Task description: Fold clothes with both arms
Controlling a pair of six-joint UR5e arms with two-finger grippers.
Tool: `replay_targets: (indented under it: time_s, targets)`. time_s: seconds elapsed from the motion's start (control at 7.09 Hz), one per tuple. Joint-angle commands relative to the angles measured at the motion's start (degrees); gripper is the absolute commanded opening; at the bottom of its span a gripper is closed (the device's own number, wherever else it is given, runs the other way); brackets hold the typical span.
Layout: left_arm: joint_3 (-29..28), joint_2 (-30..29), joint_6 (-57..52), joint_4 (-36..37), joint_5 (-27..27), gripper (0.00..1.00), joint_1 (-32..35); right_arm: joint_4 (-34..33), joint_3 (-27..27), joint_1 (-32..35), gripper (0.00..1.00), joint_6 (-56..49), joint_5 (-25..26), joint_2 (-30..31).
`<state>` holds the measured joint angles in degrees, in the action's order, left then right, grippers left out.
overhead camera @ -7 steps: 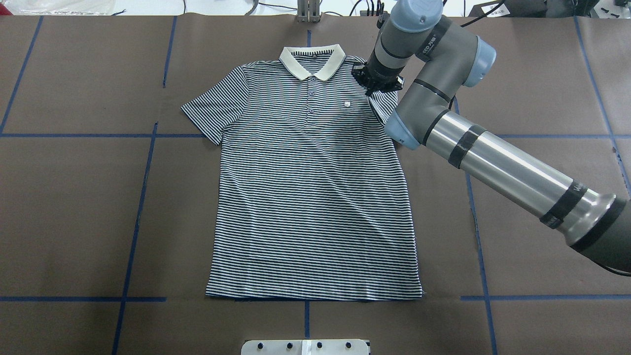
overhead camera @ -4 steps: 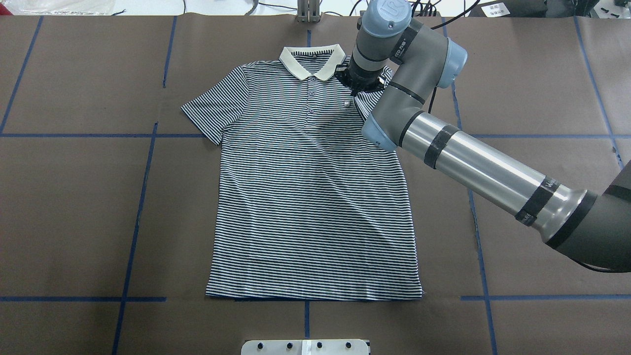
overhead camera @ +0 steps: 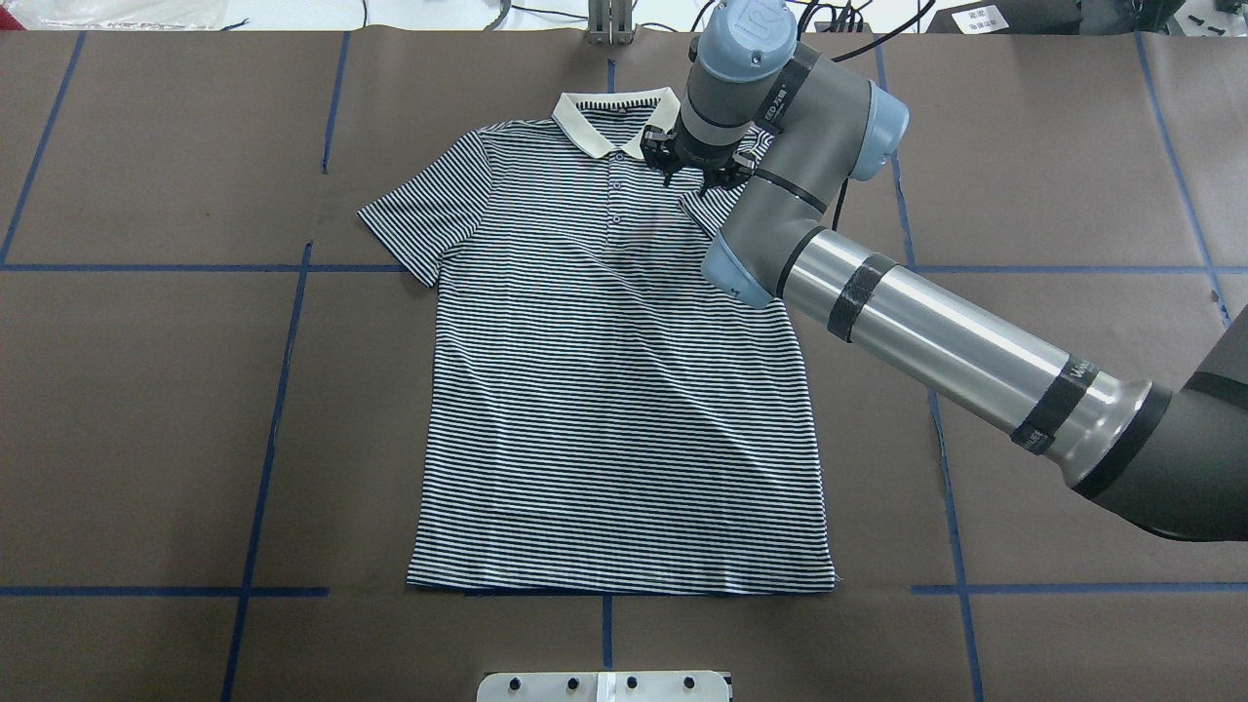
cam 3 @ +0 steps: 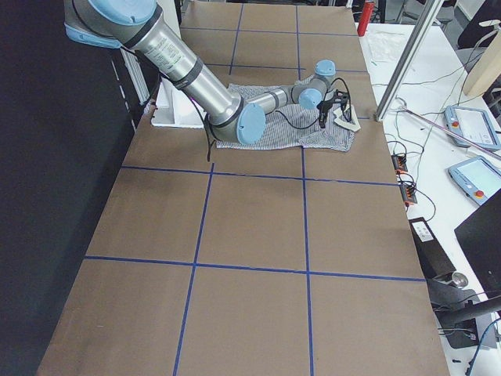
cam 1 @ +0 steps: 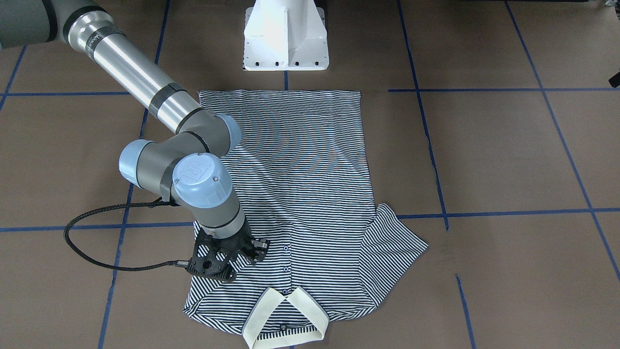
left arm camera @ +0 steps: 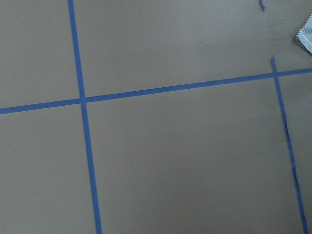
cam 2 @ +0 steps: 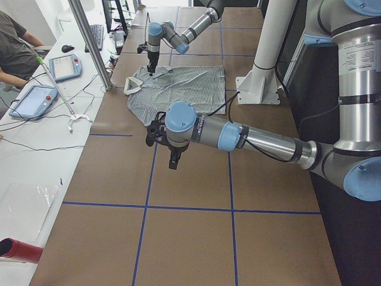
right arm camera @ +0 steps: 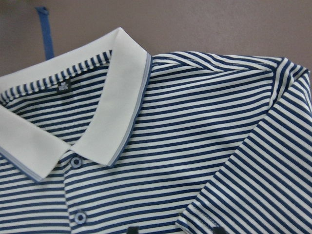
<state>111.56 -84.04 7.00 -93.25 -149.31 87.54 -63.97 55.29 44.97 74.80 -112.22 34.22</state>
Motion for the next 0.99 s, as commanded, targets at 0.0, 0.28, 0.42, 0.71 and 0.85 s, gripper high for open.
replay_targets:
  time_s: [0.0, 0.28, 0.42, 0.71, 0.85]
  targets:
    - [-4.7, -8.4, 19.1, -12.0, 3.6, 0.99, -12.7, -2.6, 7.6, 0.7, 1.0, 0.6, -0.6, 3.0]
    - [-17.5, -24.4, 41.0, -14.5, 5.4, 0.96, -22.3, -2.5, 16.1, 1.7, 1.0, 0.5, -2.0, 10.6]
    - [-22.7, -30.4, 45.3, -15.6, 11.3, 0.95, -24.9, -2.2, 20.3, 2.7, 1.0, 0.4, -4.9, 14.3]
    - [-35.0, -36.4, 52.6, -26.7, 18.9, 0.93, -29.1, -2.0, 29.7, 7.0, 1.0, -0.8, -13.7, 24.0]
    - [-42.1, -40.7, 55.7, -30.7, 23.1, 0.9, -31.2, -2.1, 34.7, 7.7, 1.0, -0.9, -15.2, 27.3]
